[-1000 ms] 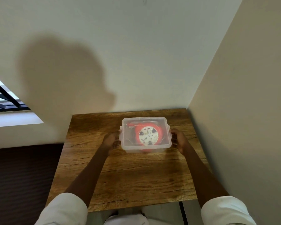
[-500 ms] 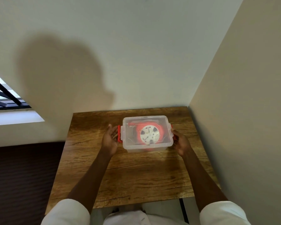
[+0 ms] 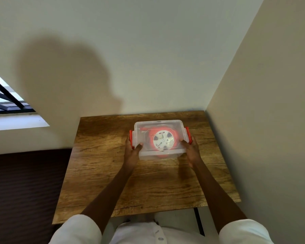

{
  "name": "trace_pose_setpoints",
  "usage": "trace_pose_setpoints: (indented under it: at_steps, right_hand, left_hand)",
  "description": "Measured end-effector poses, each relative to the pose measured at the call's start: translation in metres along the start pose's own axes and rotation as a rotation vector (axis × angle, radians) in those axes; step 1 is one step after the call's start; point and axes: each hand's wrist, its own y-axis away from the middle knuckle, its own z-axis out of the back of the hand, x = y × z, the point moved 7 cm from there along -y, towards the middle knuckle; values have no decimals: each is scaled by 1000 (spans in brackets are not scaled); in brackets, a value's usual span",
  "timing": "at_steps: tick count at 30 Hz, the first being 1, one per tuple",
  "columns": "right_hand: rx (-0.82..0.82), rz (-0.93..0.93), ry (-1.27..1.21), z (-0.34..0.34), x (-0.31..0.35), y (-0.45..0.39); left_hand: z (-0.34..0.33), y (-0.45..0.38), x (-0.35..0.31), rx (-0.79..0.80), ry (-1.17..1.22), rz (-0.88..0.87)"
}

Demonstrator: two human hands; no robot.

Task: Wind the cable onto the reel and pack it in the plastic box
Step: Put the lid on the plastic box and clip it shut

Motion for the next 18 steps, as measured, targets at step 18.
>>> trace_pose_setpoints:
  at_steps: [18]
  right_hand:
    - [-56,183,254,-6,12,12]
  left_hand:
    - [0,-5,3,-90,-127,-34]
